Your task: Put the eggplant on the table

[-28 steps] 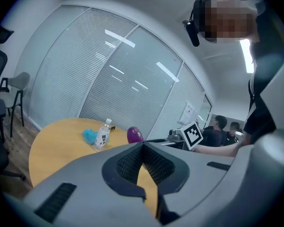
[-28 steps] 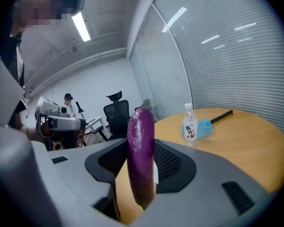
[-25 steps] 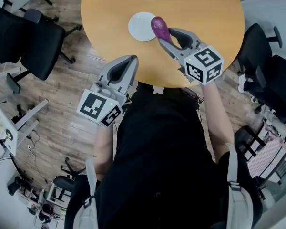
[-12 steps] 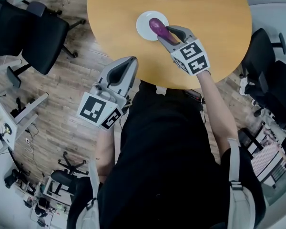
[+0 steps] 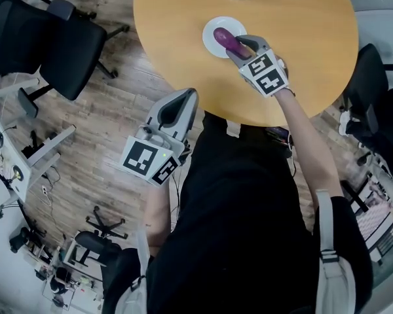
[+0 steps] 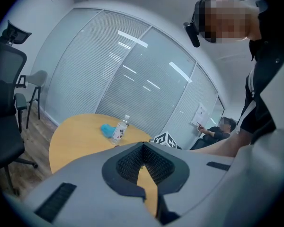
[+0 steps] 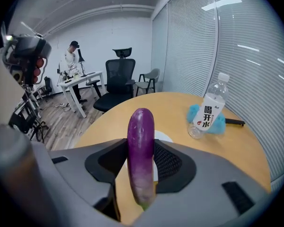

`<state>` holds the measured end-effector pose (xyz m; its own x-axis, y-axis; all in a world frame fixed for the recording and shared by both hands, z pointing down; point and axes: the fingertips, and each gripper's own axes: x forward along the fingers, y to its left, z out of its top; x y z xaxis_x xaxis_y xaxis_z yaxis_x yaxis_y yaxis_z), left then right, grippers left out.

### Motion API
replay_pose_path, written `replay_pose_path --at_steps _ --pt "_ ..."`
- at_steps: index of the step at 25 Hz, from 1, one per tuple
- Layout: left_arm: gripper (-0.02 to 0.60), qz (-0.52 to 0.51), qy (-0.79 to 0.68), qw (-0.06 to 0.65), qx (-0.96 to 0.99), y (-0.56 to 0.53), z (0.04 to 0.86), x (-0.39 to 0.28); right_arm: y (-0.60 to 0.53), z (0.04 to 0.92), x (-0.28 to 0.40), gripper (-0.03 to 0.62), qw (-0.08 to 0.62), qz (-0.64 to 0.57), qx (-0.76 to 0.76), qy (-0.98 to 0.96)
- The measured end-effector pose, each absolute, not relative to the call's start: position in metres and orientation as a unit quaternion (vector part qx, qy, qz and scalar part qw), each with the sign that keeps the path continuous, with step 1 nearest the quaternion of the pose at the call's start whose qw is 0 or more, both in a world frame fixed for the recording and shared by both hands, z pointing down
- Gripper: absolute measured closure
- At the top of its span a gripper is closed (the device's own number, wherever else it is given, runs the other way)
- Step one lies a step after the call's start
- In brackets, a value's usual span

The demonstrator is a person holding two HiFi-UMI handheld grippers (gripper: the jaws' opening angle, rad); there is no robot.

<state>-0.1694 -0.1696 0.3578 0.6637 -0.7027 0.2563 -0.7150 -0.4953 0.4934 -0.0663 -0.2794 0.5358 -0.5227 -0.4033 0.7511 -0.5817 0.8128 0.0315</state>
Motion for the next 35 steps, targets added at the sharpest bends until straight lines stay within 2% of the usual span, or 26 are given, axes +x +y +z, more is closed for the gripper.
replay_pose_path --at_steps 16,27,35 --pt "0.569 0.004 -0.410 0.308 0.858 -0.145 0.366 -0.157 -0.302 0.578 -0.073 0.407 0.446 0.076 0.270 -0.850" --pt "0.569 0.000 -0.408 0.314 0.857 -0.141 0.369 -0.154 -0.303 0.601 -0.081 0.407 0.507 0.005 0.237 -0.829" --pt "0.569 0.003 -0.418 0.318 0.851 -0.140 0.375 -0.158 -0.311 0.613 -0.080 0.407 0.518 0.004 0.242 -0.820"
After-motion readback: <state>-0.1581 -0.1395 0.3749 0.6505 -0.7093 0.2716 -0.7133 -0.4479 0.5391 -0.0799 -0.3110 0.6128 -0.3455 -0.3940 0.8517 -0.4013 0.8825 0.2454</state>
